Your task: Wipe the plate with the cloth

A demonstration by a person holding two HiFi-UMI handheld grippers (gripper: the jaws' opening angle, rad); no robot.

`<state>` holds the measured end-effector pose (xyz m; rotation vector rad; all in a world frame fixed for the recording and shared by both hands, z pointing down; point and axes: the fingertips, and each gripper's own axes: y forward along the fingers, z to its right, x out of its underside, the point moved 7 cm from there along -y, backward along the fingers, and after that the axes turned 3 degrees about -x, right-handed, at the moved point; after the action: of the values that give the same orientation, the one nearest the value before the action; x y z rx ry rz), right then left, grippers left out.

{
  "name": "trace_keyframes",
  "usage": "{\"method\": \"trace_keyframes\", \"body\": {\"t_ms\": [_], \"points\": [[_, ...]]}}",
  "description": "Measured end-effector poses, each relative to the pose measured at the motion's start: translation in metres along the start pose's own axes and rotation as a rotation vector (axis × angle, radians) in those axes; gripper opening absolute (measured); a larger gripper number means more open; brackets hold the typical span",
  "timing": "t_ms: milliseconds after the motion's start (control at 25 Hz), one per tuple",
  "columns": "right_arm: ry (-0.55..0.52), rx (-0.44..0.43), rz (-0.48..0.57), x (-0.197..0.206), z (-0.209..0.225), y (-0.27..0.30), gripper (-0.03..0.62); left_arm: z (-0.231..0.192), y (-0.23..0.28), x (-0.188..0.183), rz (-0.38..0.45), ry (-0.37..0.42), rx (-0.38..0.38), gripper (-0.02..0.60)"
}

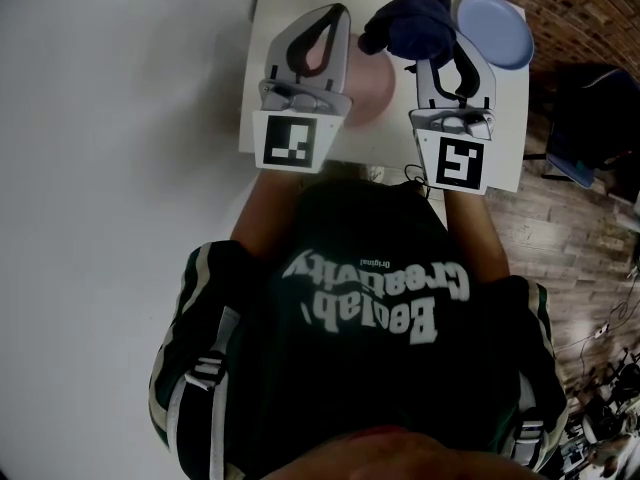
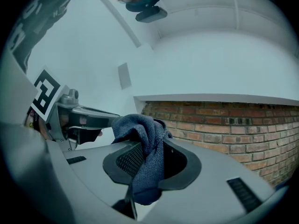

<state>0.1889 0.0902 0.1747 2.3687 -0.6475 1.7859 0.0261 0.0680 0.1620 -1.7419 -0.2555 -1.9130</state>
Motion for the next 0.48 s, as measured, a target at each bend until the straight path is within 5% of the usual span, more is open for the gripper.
{"method": "trace_keyframes", "body": {"t_ms": [480], "points": [[0.002,-0.017,0.02,-0.004,0.0,0.012,0.083,-0.001,0.006,-0.001,0.008,0.007,0.015,0.0]]}}
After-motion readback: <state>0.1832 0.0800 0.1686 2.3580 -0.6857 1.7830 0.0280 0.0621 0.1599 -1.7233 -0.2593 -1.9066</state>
